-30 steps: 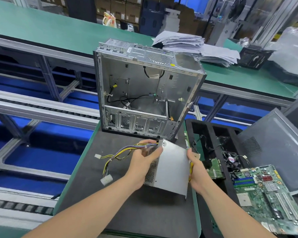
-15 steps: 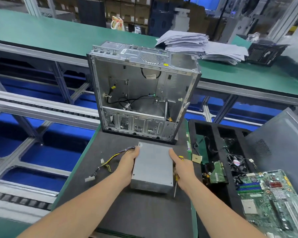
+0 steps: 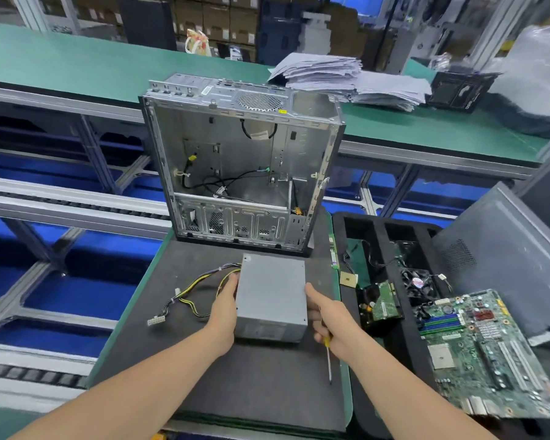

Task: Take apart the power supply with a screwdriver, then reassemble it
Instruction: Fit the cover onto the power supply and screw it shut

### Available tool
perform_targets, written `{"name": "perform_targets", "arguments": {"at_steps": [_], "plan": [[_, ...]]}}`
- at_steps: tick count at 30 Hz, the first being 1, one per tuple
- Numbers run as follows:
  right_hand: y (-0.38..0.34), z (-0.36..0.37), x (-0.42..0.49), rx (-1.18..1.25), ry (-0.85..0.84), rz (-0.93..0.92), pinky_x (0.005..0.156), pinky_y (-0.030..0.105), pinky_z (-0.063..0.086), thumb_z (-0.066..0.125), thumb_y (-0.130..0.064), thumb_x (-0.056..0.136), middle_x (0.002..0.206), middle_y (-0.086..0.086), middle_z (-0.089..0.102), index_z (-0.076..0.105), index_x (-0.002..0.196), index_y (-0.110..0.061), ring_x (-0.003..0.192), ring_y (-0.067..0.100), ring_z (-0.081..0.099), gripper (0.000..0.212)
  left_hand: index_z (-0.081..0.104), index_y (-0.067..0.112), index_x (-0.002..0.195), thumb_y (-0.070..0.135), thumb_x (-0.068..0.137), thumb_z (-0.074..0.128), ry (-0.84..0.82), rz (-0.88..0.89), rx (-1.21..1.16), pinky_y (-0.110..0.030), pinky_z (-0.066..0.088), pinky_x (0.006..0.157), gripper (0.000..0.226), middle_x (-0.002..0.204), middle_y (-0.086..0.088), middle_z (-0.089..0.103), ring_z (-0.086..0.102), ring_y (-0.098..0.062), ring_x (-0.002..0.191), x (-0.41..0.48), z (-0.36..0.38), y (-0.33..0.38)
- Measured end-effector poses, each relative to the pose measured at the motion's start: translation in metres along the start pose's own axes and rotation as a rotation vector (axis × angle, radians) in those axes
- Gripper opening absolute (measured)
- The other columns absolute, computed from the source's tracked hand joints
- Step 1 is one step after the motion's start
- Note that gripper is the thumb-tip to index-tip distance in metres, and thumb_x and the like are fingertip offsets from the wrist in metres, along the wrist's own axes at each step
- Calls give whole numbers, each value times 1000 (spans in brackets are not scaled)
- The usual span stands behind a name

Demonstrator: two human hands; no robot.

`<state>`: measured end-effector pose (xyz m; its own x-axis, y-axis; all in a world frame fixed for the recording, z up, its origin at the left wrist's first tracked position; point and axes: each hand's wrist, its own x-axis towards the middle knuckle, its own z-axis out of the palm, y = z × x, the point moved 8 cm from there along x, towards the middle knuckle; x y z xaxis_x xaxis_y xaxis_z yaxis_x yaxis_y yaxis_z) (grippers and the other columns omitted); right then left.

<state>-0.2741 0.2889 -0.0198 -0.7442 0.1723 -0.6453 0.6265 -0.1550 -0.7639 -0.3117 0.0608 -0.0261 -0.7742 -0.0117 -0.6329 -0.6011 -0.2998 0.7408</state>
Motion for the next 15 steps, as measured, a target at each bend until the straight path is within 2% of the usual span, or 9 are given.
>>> {"name": "perform_targets", "arguments": {"at_steps": [2, 5, 7, 9, 10, 11, 13, 15], "plan": [[-2, 1, -6, 41, -9, -20, 42, 25, 29, 70, -65, 90, 55, -11, 60, 78, 104, -14, 44, 12, 20, 54, 83, 34, 91, 59, 106, 39, 22, -37, 23, -38, 59, 78, 53, 97, 1, 81, 78, -23, 84, -3, 3, 11], [-11, -3, -14, 78, 42, -74, 42, 27, 30, 73, -70, 83, 58, -2, 50, 76, 113, -7, 42, 13, 23, 69, 70, 17, 90, 54, 107, 35, 33, -116, 60, -37, 56, 64, 54, 83, -9, 80, 73, -30, 76, -7, 10, 35], [-25, -5, -23, 54, 81, -146, 42, 27, 32, 73, -75, 80, 71, 12, 59, 78, 108, -9, 41, 14, 25, 72, 61, 13, 88, 54, 106, 35, 14, -141, 106, -42, 58, 66, 52, 69, -11, 76, 72, -31, 72, -9, 16, 53], [-45, -5, -32, -26, 123, -220, 44, 27, 34, 73, -81, 74, 77, 27, 56, 81, 101, -12, 43, 16, 26, 75, 58, 11, 92, 58, 104, 38, 0, -148, 152, -42, 60, 61, 52, 64, -12, 74, 73, -31, 63, -13, 19, 69], [-56, -5, -36, -88, 147, -269, 44, 28, 36, 72, -85, 71, 69, 27, 52, 81, 102, -8, 44, 16, 27, 84, 56, 11, 96, 58, 104, 41, 8, -141, 182, -39, 59, 55, 50, 66, -12, 74, 73, -31, 59, -14, 18, 75], [-67, -5, -39, -161, 169, -318, 44, 28, 37, 71, -87, 67, 56, 18, 44, 78, 105, 1, 44, 17, 28, 96, 55, 11, 103, 57, 103, 44, 20, -133, 204, -38, 58, 52, 47, 72, -12, 76, 74, -31, 60, -15, 16, 79], [-85, -4, -43, -294, 195, -375, 43, 28, 40, 72, -87, 63, 50, 5, 37, 72, 99, 11, 42, 17, 33, 105, 52, 13, 118, 57, 99, 48, 27, -143, 203, -42, 59, 64, 48, 91, -15, 76, 75, -33, 77, -16, 13, 81], [-94, 0, -45, -361, 205, -389, 45, 31, 43, 73, -87, 61, 56, 8, 50, 67, 78, 7, 39, 17, 39, 96, 55, 10, 125, 57, 95, 51, 1, -173, 177, -50, 60, 85, 56, 107, -16, 77, 75, -37, 95, -15, 13, 82]]}}
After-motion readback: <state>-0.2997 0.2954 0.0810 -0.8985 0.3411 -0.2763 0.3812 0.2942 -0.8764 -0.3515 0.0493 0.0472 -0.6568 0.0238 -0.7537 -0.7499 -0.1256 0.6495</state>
